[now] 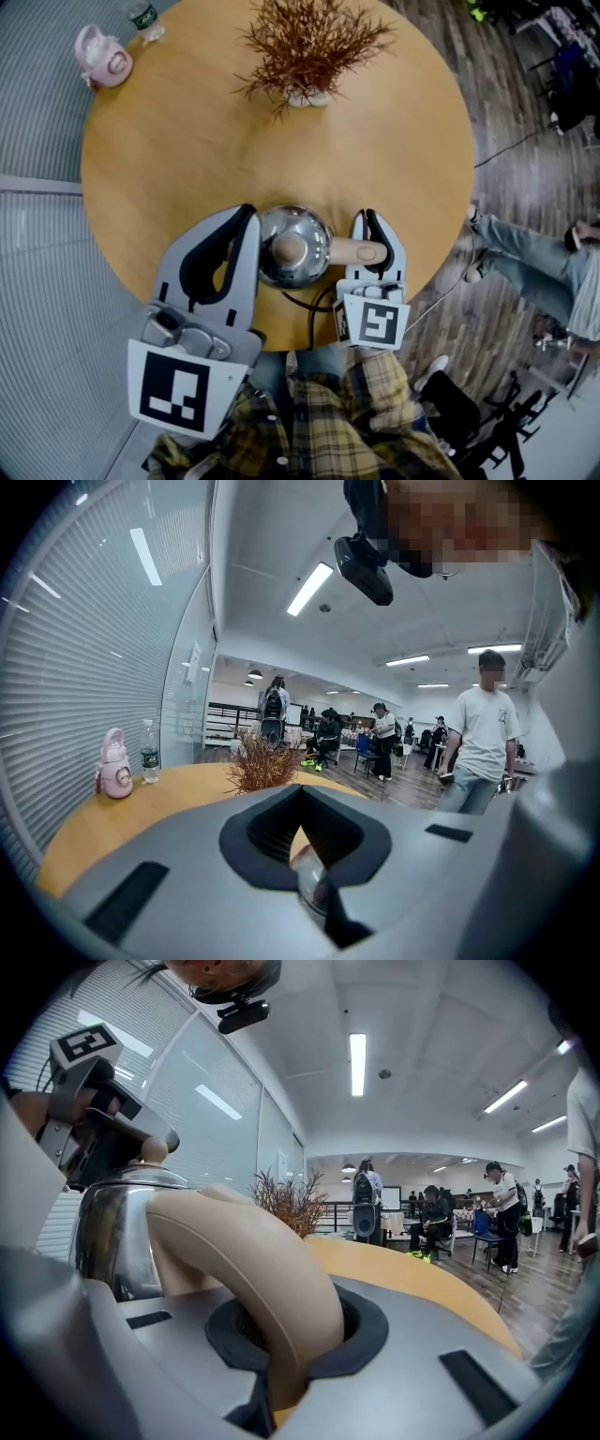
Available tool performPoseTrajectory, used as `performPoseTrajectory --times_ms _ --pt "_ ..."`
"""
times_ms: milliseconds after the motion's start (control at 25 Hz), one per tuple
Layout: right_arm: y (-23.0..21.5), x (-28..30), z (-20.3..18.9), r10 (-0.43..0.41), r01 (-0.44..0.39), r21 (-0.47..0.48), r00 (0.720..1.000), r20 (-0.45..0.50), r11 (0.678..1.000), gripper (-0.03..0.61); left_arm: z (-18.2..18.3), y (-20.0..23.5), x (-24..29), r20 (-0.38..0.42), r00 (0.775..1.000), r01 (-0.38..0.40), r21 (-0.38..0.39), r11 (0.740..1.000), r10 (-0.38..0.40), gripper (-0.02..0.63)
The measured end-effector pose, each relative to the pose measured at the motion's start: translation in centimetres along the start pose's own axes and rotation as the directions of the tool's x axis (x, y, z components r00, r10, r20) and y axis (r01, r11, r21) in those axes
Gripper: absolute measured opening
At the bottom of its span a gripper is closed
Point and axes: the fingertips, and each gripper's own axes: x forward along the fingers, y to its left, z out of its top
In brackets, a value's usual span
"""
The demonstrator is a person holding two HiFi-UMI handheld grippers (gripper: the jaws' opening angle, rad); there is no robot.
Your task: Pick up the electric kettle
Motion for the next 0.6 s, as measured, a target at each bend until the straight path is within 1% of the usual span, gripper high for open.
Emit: performPoseTrajectory --times_ms 160,440,600 --pt "0.0 0.6 0.7 -0.005 0.005 0.006 1.000 0.008 1.000 0.055 0.5 0.3 -0.1 0.008 1.000 -0.009 0.001 1.000 0.009 0.002" --pt "0.1 1.6 2.2 0.005 -0.005 -0.038 1.000 0.005 0.999 0.055 1.6 0.8 -0.2 0.025 0.999 -0.022 -0.008 1.000 0.022 0.002" --pt "-0.1 1.7 3.1 0.004 -0.005 -0.046 1.000 -0.003 0.999 0.055 2.6 1.2 -0.7 0.036 0.999 -0.035 -0.014 0.999 0.036 0.002"
